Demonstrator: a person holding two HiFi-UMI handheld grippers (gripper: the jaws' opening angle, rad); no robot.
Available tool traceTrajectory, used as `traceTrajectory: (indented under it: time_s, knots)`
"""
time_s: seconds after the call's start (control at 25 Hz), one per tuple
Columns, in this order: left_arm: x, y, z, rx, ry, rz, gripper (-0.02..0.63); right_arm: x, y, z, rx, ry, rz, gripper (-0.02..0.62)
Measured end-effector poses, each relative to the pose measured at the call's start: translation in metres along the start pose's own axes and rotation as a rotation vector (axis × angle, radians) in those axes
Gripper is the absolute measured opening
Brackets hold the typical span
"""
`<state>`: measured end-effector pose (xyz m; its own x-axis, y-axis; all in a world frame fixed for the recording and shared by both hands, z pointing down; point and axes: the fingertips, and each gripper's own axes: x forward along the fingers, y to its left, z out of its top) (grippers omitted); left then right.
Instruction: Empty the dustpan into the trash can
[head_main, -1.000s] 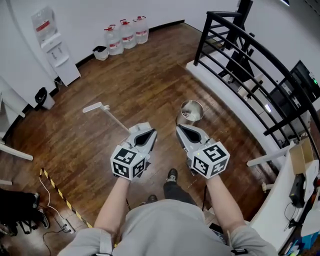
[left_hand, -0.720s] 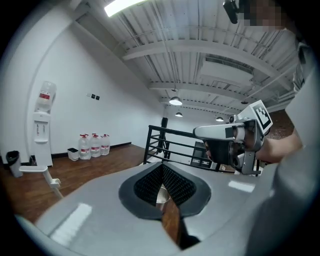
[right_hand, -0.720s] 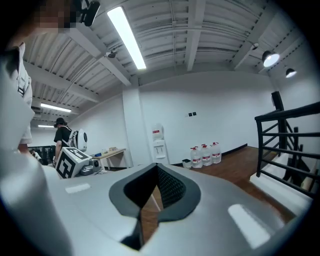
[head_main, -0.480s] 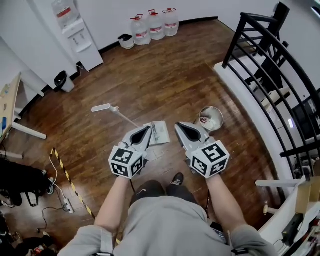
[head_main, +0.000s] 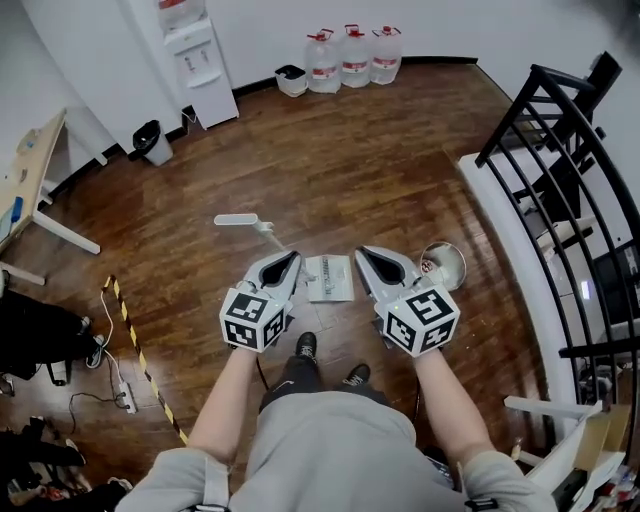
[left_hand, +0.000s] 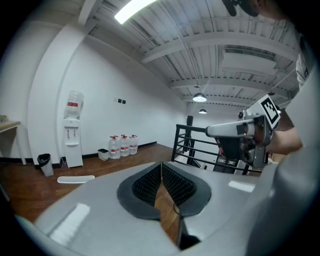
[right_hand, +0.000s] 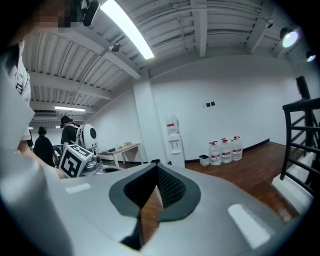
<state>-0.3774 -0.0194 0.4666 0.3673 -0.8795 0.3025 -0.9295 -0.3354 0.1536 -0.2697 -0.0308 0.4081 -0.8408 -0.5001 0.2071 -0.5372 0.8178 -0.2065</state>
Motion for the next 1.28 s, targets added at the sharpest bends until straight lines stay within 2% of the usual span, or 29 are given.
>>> traceTrajectory:
  time_s: [0.32, 0.48, 0.68, 0.84, 0.96, 1.28]
  knots:
    - [0.012, 0.074, -0.028, -0.024, 0.051, 0.007, 0.020, 0.070, 0.007, 0.007, -0.035, 0.045, 0.004, 0.000]
    - [0.022, 0.104, -0.057, -0.042, 0.115, -0.021, 0.109, 0.096, 0.010, 0.000, -0.025, 0.073, -0.004, 0.000]
    - [0.041, 0.135, -0.112, -0.080, 0.201, -0.041, 0.221, 0.113, 0.005, -0.016, 0.004, 0.100, -0.029, 0.000]
    - [0.069, 0.158, -0.143, -0.113, 0.220, -0.058, 0.348, 0.121, -0.004, -0.033, 0.033, 0.113, -0.049, 0.000]
    - [0.089, 0.173, -0.153, -0.131, 0.208, -0.070, 0.434, 0.127, -0.009, -0.048, 0.050, 0.133, -0.070, 0.000]
    - [0.122, 0.187, -0.138, -0.112, 0.170, -0.104, 0.445, 0.122, -0.012, -0.068, 0.067, 0.176, -0.107, 0.000]
